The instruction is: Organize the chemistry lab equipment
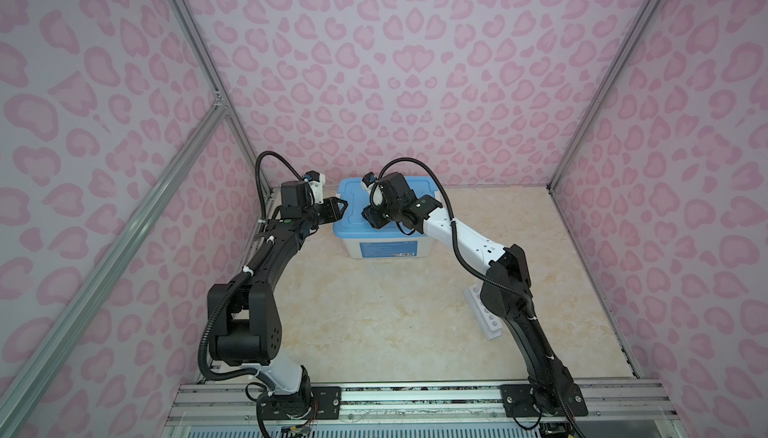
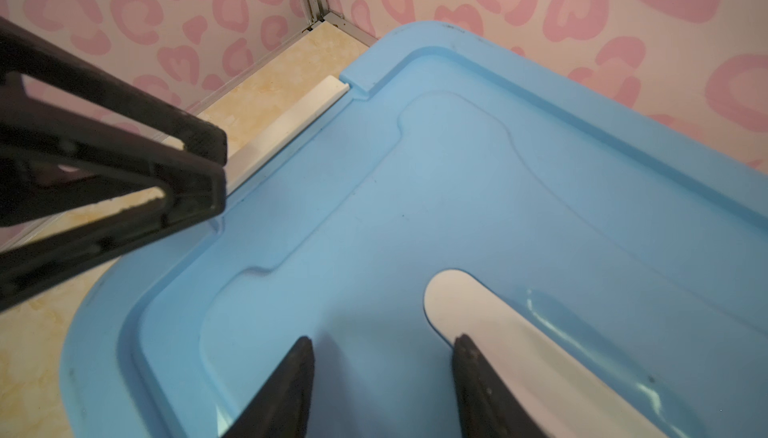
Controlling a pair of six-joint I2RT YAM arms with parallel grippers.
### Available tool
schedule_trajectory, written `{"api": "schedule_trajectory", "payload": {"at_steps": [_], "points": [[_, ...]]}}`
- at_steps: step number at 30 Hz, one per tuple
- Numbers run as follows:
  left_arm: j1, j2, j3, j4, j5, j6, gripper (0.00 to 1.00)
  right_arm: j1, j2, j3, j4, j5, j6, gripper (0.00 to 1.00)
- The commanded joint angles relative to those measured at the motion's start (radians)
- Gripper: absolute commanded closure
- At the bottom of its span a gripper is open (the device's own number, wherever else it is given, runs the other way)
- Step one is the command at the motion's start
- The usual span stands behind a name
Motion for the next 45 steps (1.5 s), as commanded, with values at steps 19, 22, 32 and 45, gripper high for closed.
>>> {"api": "schedule_trajectory", "payload": {"at_steps": [19, 22, 32, 45], "points": [[0.046, 0.069, 0.0, 0.057, -0.165, -0.038, 0.56, -0.001, 0.045, -0.025, -0.154, -0.001, 0.014, 0.46], [0.044, 0.096, 0.007, 0.058, -0.175, -0.04, 0.57, -0.001, 0.045, -0.027, -0.153, -0.002, 0.017, 0.46], [0.009, 0.138, 0.027, 0.049, -0.168, -0.023, 0.57, 0.0, 0.056, -0.028, -0.152, -0.005, 0.021, 0.46], [-0.025, 0.082, 0.046, 0.033, -0.207, 0.007, 0.55, -0.001, 0.054, -0.018, -0.146, -0.011, 0.025, 0.46]]}}
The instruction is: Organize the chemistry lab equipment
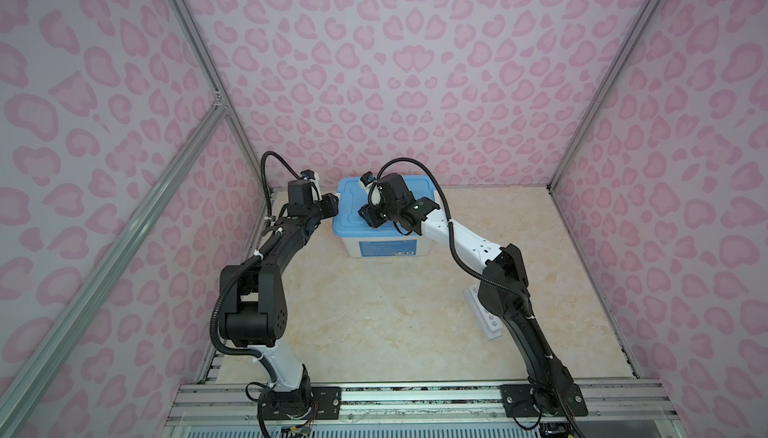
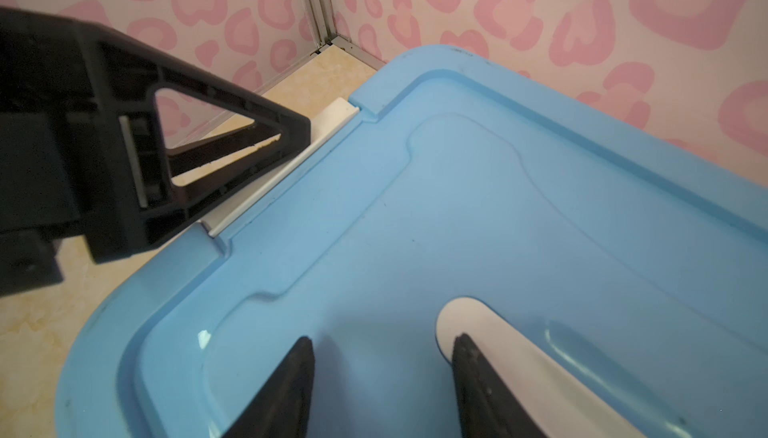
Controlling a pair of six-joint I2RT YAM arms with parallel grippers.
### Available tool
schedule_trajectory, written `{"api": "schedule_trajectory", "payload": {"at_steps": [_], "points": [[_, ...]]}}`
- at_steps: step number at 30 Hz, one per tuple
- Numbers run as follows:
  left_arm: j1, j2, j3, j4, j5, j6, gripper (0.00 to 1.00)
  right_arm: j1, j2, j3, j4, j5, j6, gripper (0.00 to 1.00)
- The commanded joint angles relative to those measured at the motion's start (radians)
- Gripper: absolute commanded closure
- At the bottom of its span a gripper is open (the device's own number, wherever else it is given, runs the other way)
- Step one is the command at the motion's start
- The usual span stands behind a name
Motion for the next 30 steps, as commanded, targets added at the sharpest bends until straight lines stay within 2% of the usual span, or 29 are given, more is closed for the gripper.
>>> {"api": "schedule_trajectory", "payload": {"at_steps": [1, 7, 10, 13, 16, 19, 24, 27, 30], "points": [[-0.011, -0.06, 0.011, -0.067, 0.024, 0.037, 0.54, -0.002, 0.033, -0.011, -0.22, 0.006, 0.014, 0.46], [0.0, -0.199, 0.008, -0.044, -0.054, 0.074, 0.35, -0.011, 0.019, -0.001, -0.174, 0.012, 0.005, 0.43], [0.0, -0.289, -0.045, 0.007, -0.085, 0.079, 0.3, -0.021, 0.028, 0.078, -0.2, 0.042, -0.019, 0.39], [0.003, -0.386, -0.136, 0.082, -0.147, 0.09, 0.23, -0.037, 0.007, 0.147, -0.217, 0.056, -0.034, 0.32], [0.013, -0.478, -0.234, 0.156, -0.203, 0.083, 0.2, -0.057, -0.078, 0.109, -0.165, 0.074, -0.058, 0.23], [0.019, -0.579, -0.35, 0.256, -0.277, 0.074, 0.16, -0.075, -0.225, -0.041, -0.051, 0.093, -0.088, 0.14], [0.03, -0.69, -0.512, 0.369, -0.421, 0.063, 0.08, -0.114, -0.537, -0.445, 0.23, 0.204, -0.096, 0.02], [0.054, -0.692, -0.59, 0.42, -0.48, 0.022, 0.08, -0.175, -0.721, -0.706, 0.391, 0.225, -0.068, 0.01], [0.058, -0.673, -0.683, 0.497, -0.526, -0.001, 0.08, -0.253, -0.875, -0.934, 0.474, 0.256, -0.05, 0.01]]}}
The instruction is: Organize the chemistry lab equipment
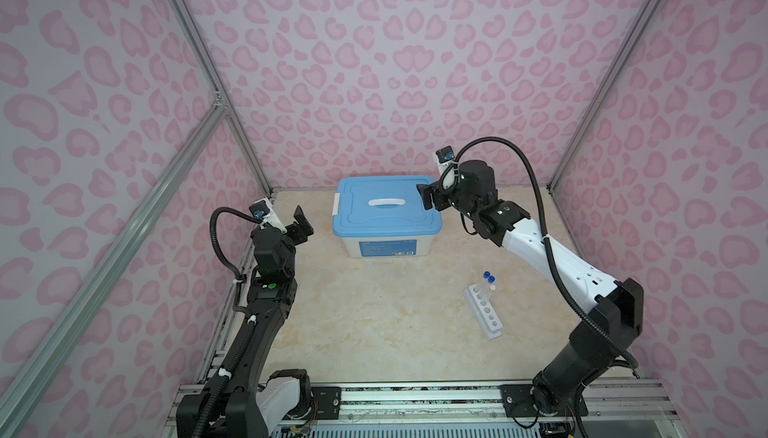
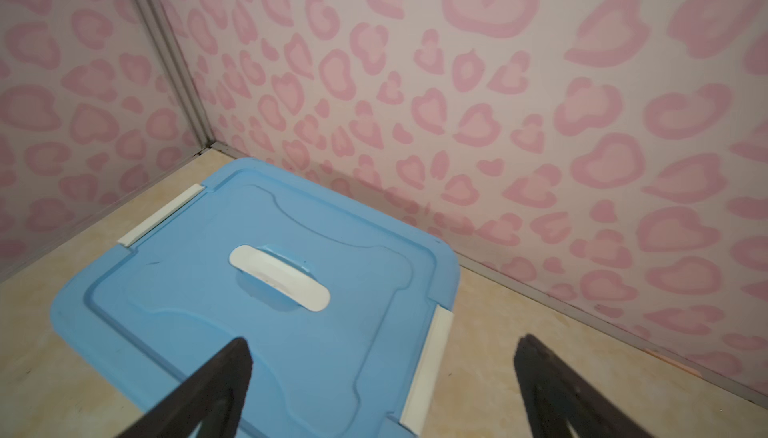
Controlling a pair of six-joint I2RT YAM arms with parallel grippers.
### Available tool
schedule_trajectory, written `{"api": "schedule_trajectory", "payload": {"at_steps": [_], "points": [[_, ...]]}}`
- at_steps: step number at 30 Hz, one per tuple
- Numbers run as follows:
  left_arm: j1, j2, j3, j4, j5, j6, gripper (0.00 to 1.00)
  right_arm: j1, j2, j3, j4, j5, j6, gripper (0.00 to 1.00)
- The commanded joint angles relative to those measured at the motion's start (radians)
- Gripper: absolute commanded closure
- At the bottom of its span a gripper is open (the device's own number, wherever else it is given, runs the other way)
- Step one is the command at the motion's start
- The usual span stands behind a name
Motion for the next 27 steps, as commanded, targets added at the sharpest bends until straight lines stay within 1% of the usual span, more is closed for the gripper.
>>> {"api": "schedule_trajectory", "payload": {"at_steps": [1, 3, 6, 8, 10, 12, 14, 18, 21, 23, 26, 27], "points": [[0.005, 0.021, -0.078, 0.152, -0.097, -0.034, 0.08, -0.067, -0.121, -0.181, 0.168, 0.094, 0.031, 0.01], [0.006, 0.048, -0.135, 0.206, -0.121, -0.019, 0.08, -0.126, -0.207, -0.29, 0.191, 0.187, 0.033, 0.01], [0.008, 0.099, -0.182, 0.257, -0.118, 0.004, 0.08, -0.235, -0.304, -0.472, 0.283, 0.269, 0.032, 0.01], [0.006, 0.13, -0.205, 0.285, -0.076, 0.03, 0.09, -0.319, -0.333, -0.589, 0.354, 0.288, 0.033, 0.01], [0.005, 0.153, -0.231, 0.317, -0.071, 0.039, 0.09, -0.387, -0.352, -0.692, 0.42, 0.314, 0.071, 0.01], [0.006, 0.18, -0.251, 0.357, -0.066, 0.049, 0.09, -0.433, -0.372, -0.806, 0.52, 0.27, 0.113, 0.01], [0.004, 0.181, -0.251, 0.365, -0.04, 0.081, 0.1, -0.439, -0.372, -0.89, 0.609, 0.254, 0.116, 0.01], [0.0, 0.191, -0.242, 0.364, 0.014, 0.132, 0.12, -0.439, -0.3, -0.971, 0.701, 0.308, 0.12, 0.02], [-0.004, 0.182, -0.254, 0.348, 0.017, 0.162, 0.12, -0.44, -0.265, -1.047, 0.849, 0.331, 0.118, 0.03], [-0.008, 0.179, -0.272, 0.353, 0.016, 0.174, 0.13, -0.441, -0.281, -1.027, 0.787, 0.329, 0.115, 0.03], [-0.01, 0.21, -0.296, 0.38, 0.02, 0.177, 0.12, -0.438, -0.221, -1.049, 0.898, 0.325, 0.048, 0.03], [-0.01, 0.232, -0.304, 0.404, 0.027, 0.177, 0.12, -0.432, -0.221, -1.032, 0.832, 0.32, 0.033, 0.03]]}}
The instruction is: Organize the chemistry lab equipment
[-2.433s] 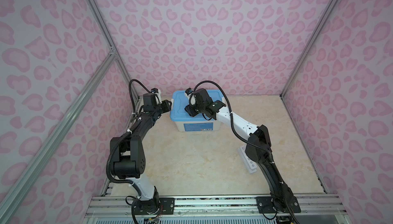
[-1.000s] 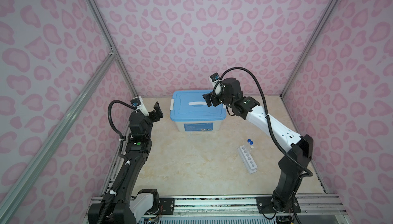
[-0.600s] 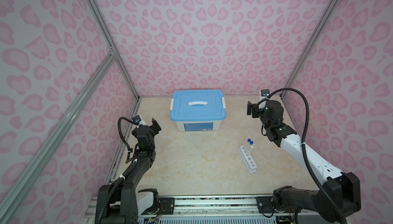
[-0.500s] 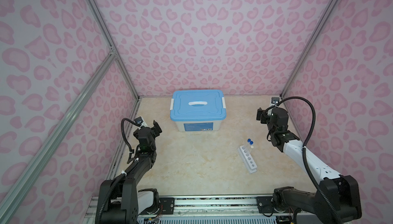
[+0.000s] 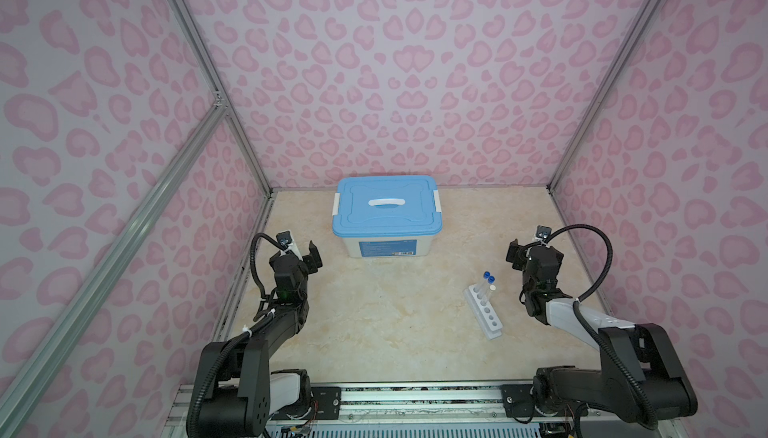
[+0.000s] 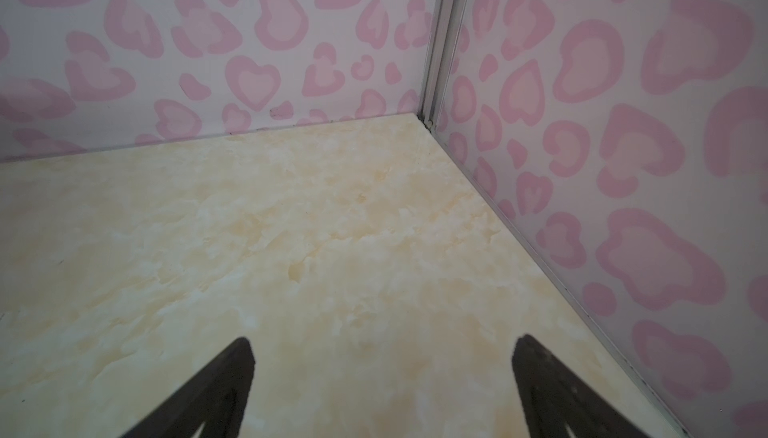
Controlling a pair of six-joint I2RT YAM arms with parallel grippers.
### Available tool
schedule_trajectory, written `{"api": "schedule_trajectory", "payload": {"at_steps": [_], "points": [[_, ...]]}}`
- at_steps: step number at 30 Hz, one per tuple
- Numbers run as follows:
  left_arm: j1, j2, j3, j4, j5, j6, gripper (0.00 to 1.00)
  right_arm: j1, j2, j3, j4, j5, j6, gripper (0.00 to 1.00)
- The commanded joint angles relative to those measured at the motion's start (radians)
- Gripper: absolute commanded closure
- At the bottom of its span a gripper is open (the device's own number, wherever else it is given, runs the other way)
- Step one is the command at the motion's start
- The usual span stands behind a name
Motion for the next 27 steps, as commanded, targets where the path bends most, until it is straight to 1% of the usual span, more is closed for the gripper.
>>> {"api": "schedule_trajectory", "payload": {"at_steps": [1, 2, 3, 4, 5, 6, 8, 9, 10, 12, 13, 14, 16, 17, 19, 21, 23, 27], "points": [[-0.003, 0.052, -0.022, 0.095, 0.022, 0.027, 0.11, 0.008, 0.023, 0.01, 0.002, 0.018, -0.046, 0.03], [-0.005, 0.076, -0.035, 0.137, 0.024, 0.032, 0.1, 0.006, 0.031, -0.009, 0.028, 0.02, -0.046, 0.03], [-0.006, 0.097, -0.04, 0.174, 0.028, 0.04, 0.09, 0.007, 0.048, -0.055, 0.119, 0.022, -0.049, 0.03], [-0.006, 0.115, -0.034, 0.185, 0.035, 0.044, 0.08, 0.005, 0.067, -0.098, 0.227, 0.026, -0.046, 0.03], [-0.006, 0.131, -0.019, 0.171, 0.05, 0.051, 0.08, 0.006, 0.101, -0.149, 0.376, 0.017, -0.054, 0.03], [-0.006, 0.149, -0.014, 0.175, 0.076, 0.061, 0.07, 0.006, 0.132, -0.179, 0.462, 0.008, -0.056, 0.02], [-0.006, 0.177, -0.009, 0.19, 0.092, 0.068, 0.04, 0.009, 0.19, -0.185, 0.508, -0.01, -0.057, 0.02], [-0.006, 0.184, -0.012, 0.2, 0.102, 0.071, 0.0, 0.009, 0.238, -0.186, 0.562, -0.018, -0.066, 0.01], [-0.006, 0.179, -0.015, 0.199, 0.105, 0.072, 0.03, 0.015, 0.262, -0.187, 0.614, -0.008, -0.083, 0.01], [-0.004, 0.195, -0.026, 0.231, 0.115, 0.075, 0.03, 0.022, 0.207, -0.155, 0.453, -0.013, -0.072, 0.0], [-0.002, 0.196, -0.029, 0.236, 0.12, 0.073, 0.03, 0.021, 0.198, -0.141, 0.413, -0.011, -0.067, 0.0], [-0.002, 0.196, -0.028, 0.235, 0.123, 0.073, 0.03, 0.02, 0.205, -0.132, 0.407, -0.007, -0.064, 0.0], [0.0, 0.197, -0.029, 0.235, 0.123, 0.073, 0.03, 0.018, 0.244, -0.14, 0.492, -0.004, -0.071, 0.0], [0.0, 0.197, -0.028, 0.235, 0.122, 0.073, 0.03, 0.02, 0.246, -0.141, 0.494, 0.0, -0.072, 0.0], [0.0, 0.201, -0.038, 0.257, 0.126, 0.075, 0.03, 0.017, 0.227, -0.128, 0.434, -0.005, -0.063, 0.0], [0.0, 0.202, -0.036, 0.253, 0.126, 0.075, 0.03, 0.014, 0.245, -0.137, 0.482, -0.01, -0.066, 0.0], [0.001, 0.201, -0.035, 0.254, 0.125, 0.075, 0.03, 0.014, 0.234, -0.132, 0.454, -0.011, -0.062, 0.0], [0.0, 0.2, -0.037, 0.254, 0.126, 0.075, 0.03, 0.014, 0.238, -0.134, 0.465, -0.011, -0.063, 0.0]]}}
